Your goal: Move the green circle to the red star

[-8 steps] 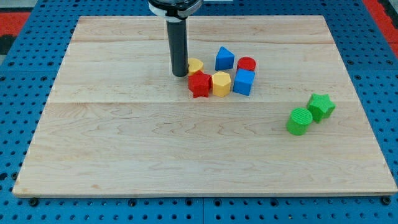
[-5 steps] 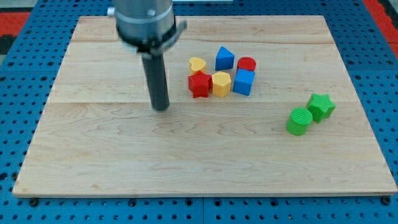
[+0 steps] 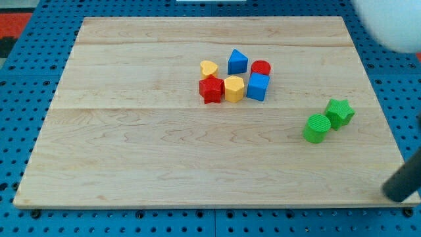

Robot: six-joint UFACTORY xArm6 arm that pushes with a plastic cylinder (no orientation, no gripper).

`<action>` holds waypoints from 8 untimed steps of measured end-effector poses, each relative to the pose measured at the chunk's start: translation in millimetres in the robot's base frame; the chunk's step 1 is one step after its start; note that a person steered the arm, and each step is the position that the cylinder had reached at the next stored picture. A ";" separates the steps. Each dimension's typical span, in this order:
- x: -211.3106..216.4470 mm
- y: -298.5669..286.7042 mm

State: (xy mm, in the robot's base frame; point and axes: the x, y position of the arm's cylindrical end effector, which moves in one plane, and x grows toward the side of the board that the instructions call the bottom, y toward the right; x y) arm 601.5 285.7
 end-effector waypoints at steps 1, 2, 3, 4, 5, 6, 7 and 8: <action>-48.2 34.9; -88.4 33.3; -107.3 7.3; -107.4 -60.1; -103.0 -135.6; -103.0 -187.9; -103.0 -188.2; -109.0 -210.7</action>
State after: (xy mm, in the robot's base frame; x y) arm 492.5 75.0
